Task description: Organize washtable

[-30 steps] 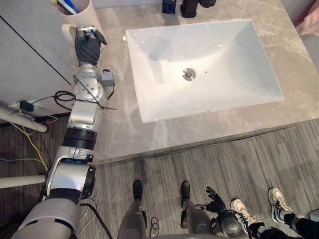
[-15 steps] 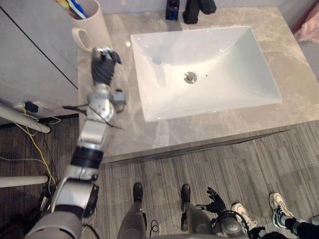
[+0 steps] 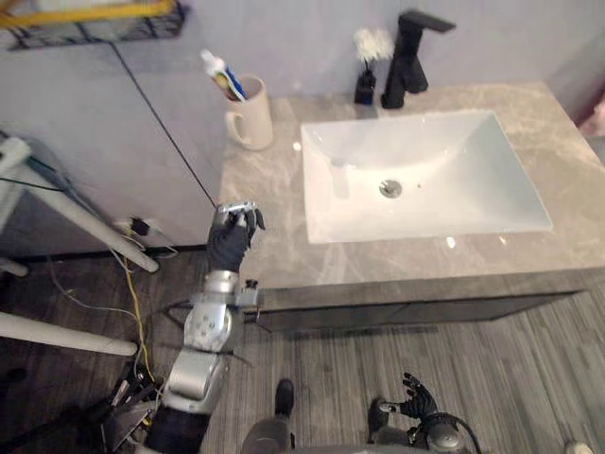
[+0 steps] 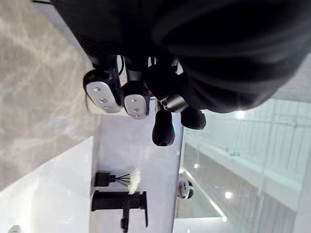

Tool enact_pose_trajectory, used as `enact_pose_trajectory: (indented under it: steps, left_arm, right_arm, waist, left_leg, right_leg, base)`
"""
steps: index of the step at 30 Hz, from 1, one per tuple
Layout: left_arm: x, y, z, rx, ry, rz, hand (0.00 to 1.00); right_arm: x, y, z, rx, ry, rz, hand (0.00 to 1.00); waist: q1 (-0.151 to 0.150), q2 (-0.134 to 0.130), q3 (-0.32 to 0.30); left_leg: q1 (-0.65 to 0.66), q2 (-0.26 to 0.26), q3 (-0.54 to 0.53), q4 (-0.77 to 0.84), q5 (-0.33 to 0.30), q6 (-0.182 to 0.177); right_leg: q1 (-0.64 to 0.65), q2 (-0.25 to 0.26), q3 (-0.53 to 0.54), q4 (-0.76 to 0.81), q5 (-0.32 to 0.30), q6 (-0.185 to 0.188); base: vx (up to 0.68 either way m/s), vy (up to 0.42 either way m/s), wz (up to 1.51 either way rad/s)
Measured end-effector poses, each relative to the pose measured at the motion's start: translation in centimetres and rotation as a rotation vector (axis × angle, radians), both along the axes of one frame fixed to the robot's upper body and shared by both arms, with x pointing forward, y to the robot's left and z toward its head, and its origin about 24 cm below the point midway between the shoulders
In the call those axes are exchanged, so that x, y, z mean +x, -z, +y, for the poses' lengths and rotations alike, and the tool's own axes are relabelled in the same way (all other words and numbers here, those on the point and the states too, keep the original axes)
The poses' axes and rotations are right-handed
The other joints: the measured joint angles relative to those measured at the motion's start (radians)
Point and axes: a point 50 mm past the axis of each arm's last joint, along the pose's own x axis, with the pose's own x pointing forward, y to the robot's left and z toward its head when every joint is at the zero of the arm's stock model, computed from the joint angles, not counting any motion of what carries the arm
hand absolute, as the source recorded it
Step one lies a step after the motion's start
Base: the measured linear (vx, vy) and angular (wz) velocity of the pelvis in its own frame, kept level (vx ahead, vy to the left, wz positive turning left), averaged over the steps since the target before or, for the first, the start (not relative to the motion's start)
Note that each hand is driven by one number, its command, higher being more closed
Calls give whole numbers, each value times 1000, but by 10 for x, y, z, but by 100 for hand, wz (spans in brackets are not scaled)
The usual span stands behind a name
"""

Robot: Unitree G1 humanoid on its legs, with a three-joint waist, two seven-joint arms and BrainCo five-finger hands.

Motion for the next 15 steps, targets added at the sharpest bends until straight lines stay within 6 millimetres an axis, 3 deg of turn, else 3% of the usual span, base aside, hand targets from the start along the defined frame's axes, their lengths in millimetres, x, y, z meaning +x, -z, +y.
enact_pose_trajectory:
  steps: [2,7,15]
  left_arm:
    - [-10,9,-7,-23,18,36,100]
    - [-23,26,-12,-71,27,115,100]
    - [-41,48,-7,-127,-32,227,100]
  right_arm:
    - [-5,3,-1,-1,9,30,0]
    - [-13,8,1,6,24,73,0]
    - [-23,12,5,16,32,121,0]
  waist:
    - [21,6,-23]
    - [22,3,-54]
    - [53,-8,-99]
  left_leg:
    - [13,-1,-22,1,0,0]
    - [18,-11,-77,13,0,-1]
    - [9,-32,-157,18,1,0]
  right_leg:
    - [26,0,-23,-1,-5,0]
    - [67,-6,-88,15,-28,4]
    - [105,-21,-181,33,-55,15]
  base:
    - [3,-24,26]
    - [-22,-19,39]
    - [-5,-10,32]
